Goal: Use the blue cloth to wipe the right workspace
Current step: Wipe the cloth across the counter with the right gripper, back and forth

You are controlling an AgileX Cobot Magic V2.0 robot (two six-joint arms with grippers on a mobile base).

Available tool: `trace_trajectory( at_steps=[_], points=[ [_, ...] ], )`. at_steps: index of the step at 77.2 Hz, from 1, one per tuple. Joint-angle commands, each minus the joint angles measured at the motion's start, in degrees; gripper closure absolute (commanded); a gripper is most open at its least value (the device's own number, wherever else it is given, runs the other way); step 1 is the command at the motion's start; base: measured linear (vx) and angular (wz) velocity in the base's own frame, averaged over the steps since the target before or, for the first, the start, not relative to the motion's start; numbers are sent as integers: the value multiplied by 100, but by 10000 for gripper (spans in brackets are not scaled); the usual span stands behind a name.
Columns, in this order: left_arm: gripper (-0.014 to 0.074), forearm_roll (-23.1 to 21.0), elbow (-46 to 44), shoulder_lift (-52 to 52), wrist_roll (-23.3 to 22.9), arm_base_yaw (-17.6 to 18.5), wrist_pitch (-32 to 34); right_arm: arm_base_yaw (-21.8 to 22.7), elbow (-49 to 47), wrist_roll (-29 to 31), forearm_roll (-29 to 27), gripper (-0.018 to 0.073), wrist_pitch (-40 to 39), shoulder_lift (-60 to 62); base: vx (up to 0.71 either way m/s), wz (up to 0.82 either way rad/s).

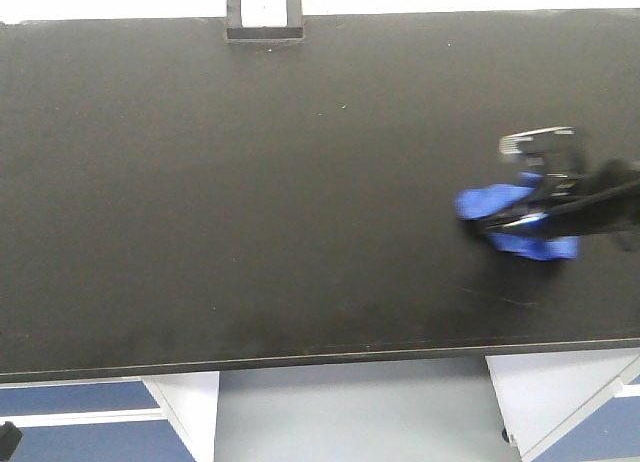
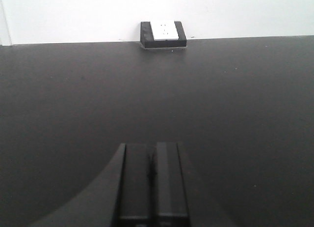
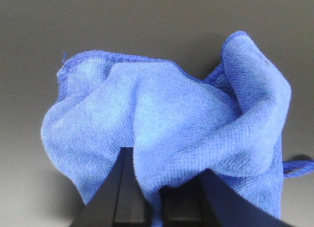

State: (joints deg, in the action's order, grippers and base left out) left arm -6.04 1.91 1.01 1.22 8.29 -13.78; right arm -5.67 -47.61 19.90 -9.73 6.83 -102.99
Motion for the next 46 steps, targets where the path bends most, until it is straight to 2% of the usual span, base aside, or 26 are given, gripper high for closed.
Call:
trace_trajectory(
  at_steps=[1,8,14,23,33,38,41,46],
  points=[
    [603,-26,-142,-1,7,33,454,-606,-107,200,-31,561,-47,151,0,0],
    [603,-26,-142,-1,7,33,454,-1123,-107,212,-36,561,-155,151,0,0],
    [603,-26,-142,-1,7,33,454,-1115,-107,150,-107,561,-292,151,0,0],
    [603,-26,-142,-1,7,33,454,-479,-107,145,-140,561,-351,151,0,0],
    [603,-26,-142,-1,7,33,454,825,-107,-57,-269,561,-358,151,0,0],
    [603,-26,-142,-1,7,33,454,1283,-107,-175,-422,561,-358,151,0,0],
    [603,-26,-142,-1,7,33,454,1466,-107,-174,-498,561,-358,151,0,0],
    [603,-26,-142,-1,7,33,454,1473,-107,-122,-532,561,-341,151,0,0]
  ],
)
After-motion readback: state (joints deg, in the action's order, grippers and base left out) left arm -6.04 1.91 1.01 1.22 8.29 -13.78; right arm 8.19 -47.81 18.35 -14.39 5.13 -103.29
